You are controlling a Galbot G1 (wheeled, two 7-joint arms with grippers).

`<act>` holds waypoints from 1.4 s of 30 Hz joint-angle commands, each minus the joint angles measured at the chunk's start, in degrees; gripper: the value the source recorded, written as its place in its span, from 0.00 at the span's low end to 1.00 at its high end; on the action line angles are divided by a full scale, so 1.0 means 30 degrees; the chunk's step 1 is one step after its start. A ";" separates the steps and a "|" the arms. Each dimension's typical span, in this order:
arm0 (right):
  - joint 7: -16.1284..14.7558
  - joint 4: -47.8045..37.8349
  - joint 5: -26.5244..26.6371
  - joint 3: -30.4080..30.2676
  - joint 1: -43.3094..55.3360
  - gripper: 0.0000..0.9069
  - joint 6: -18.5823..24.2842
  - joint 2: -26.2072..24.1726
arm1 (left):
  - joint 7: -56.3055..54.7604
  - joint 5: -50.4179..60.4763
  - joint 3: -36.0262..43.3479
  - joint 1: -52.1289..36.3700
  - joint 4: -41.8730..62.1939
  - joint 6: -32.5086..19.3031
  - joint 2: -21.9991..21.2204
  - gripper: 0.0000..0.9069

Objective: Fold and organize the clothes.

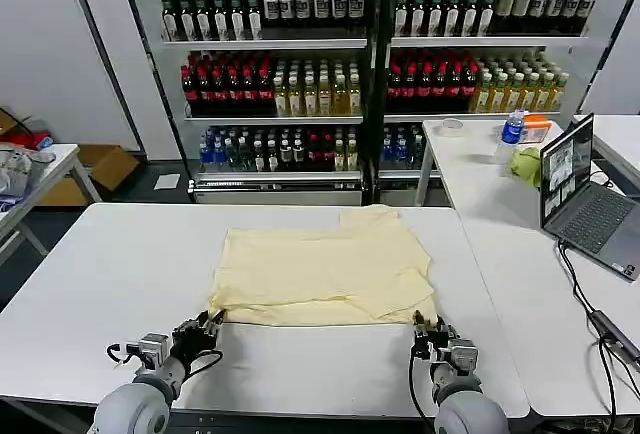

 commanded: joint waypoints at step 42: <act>-0.0511 0.7804 -0.5244 0.1202 -0.8902 1.00 0.1939 -0.0563 | -0.1138 0.1882 -0.5644 0.9791 -0.8672 0.0068 -0.0869 1.00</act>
